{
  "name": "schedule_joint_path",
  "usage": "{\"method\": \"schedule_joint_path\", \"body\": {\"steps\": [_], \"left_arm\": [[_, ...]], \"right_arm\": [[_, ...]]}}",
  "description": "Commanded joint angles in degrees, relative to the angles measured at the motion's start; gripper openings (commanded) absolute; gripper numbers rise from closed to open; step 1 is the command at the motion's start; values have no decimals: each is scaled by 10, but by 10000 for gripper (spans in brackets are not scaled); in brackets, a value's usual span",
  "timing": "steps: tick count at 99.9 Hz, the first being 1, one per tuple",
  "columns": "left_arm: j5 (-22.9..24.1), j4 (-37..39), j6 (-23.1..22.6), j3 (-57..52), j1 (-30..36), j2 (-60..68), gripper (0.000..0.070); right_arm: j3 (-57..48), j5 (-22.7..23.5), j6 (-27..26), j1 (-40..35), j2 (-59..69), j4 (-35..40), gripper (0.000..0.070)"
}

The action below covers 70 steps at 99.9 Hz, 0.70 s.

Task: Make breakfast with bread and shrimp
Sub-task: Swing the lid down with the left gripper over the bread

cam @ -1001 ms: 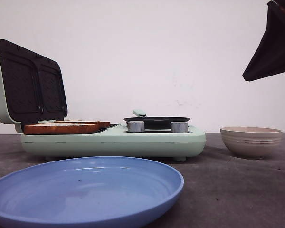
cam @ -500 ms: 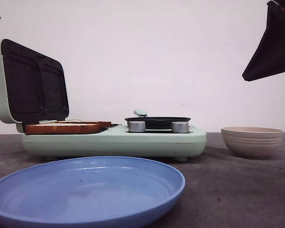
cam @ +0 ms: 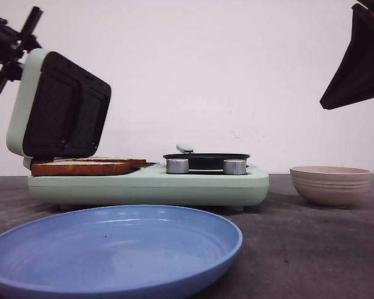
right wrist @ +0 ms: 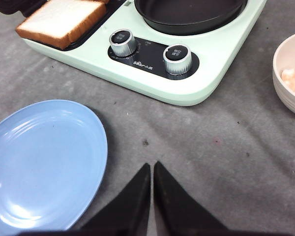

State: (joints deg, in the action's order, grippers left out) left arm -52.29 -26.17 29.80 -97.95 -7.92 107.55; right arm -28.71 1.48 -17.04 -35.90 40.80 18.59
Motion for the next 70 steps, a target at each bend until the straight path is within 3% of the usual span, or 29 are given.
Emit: {"method": "schedule_joint_path", "body": {"steps": [1,20,42,70], "left_arm": [[-6,22,-61,-37,16,4,10],[46,-21,-107,-41,59,4,10],[148,-84,-187,-41,118,4,10],[266,-110,-239,-41,187,4,10]], "right_arm": [[-1,0,-10,-3,3,-5,1],[-1,0,-10,-3,3,-5,1],[-1,0,-10,-3,3,-5,1],[-1,0,-10,-3,3,-5,1]]}}
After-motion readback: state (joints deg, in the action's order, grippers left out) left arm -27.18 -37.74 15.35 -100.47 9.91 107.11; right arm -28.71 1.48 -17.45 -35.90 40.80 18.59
